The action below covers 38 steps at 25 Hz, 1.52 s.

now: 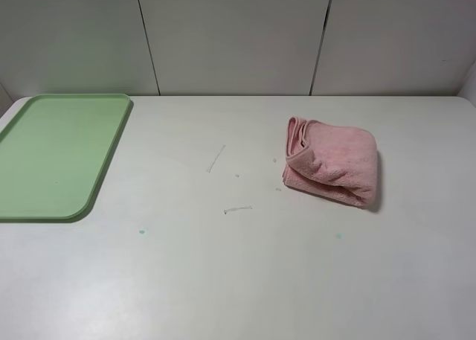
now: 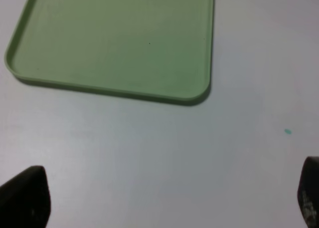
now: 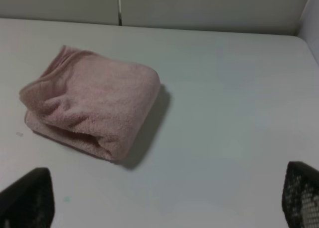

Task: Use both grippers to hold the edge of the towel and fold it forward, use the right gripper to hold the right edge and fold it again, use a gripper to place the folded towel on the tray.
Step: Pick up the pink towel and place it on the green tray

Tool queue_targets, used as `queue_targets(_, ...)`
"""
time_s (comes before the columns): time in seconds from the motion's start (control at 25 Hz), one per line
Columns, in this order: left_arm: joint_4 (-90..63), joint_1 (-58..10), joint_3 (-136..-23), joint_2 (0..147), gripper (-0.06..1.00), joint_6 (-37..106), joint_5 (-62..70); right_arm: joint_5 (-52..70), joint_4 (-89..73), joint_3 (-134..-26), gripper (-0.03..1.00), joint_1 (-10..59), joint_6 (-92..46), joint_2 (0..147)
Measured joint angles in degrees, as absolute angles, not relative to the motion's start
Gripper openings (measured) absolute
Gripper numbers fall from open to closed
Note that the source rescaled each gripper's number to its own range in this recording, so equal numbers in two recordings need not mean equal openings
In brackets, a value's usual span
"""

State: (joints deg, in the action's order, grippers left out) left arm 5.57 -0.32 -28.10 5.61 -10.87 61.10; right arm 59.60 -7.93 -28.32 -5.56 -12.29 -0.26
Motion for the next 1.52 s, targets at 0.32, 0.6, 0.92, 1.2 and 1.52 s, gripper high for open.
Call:
queue_targets(0.32,5.57,-0.32,-28.10,5.61,1.00,-10.87,61.10,59.60,-7.93,-28.32,1.00,-5.56,-12.29,-0.26)
queue_targets(0.6,5.57,-0.32,-28.10,5.61,1.00,-10.87,61.10,59.60,-7.93,-28.32,1.00,-5.56,-12.29,-0.26)
queue_targets(0.92,5.57,-0.32,-28.10,5.61,1.00,-10.87,61.10,59.60,-7.93,-28.32,1.00,-5.56,-12.29,-0.26)
queue_targets(1.2,5.57,-0.32,-28.10,5.61,1.00,-10.87,61.10,59.60,-7.93,-28.32,1.00,-5.56,-12.29,-0.26)
queue_targets(1.52,2.33,-0.32,-28.10,5.61,1.00,-5.21,60.86,59.60,-7.93,-28.32,1.00,-5.56,-12.29,-0.26)
